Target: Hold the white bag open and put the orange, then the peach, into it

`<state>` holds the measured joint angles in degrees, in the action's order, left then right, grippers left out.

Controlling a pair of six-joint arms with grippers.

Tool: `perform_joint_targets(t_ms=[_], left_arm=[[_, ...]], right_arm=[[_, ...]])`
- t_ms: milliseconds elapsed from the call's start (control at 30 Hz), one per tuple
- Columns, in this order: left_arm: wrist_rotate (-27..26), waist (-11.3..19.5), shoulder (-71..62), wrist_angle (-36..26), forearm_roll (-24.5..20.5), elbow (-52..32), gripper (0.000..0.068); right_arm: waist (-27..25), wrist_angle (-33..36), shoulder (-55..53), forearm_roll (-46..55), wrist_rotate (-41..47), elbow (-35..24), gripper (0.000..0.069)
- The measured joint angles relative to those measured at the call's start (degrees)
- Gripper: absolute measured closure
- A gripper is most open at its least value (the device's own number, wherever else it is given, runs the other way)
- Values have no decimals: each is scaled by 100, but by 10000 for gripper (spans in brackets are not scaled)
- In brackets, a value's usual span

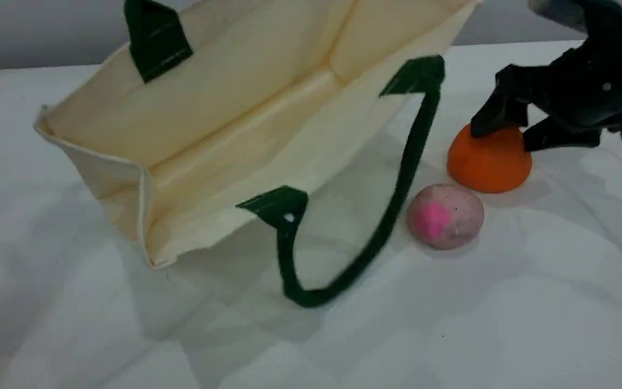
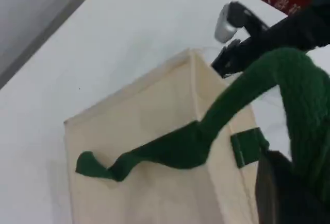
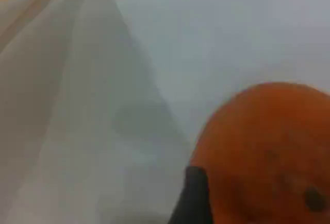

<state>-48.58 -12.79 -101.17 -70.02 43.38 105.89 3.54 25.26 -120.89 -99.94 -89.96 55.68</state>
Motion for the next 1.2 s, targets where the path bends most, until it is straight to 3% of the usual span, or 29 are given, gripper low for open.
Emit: perform_joint_targets(t_ms=[167, 267, 467, 533, 733, 833, 1067, 1200], left_arm=[[0, 5, 0, 0, -7, 0, 622], [0, 5, 0, 0, -1, 0, 622], [0, 5, -5, 0, -1, 0, 622], [0, 5, -31, 0, 6, 0, 622], [0, 5, -87, 10, 6, 0, 622], [0, 5, -87, 10, 6, 0, 622], [0, 5, -87, 10, 9, 0, 622], [0, 5, -87, 10, 25, 0, 622]], right_arm=[[0, 81, -306, -7, -6, 147, 142], [0, 48, -320, -7, -1, 147, 215], [-12, 48, -255, -7, 7, 134, 598], [-12, 31, -164, 0, 7, 130, 649], [-142, -450, 481, 815, 7, 123, 665], [-365, -331, 896, 1483, 305, 123, 665], [-1042, 498, 2080, 2856, 1850, 123, 665], [-1108, 1330, 2748, 3021, 2110, 123, 665]])
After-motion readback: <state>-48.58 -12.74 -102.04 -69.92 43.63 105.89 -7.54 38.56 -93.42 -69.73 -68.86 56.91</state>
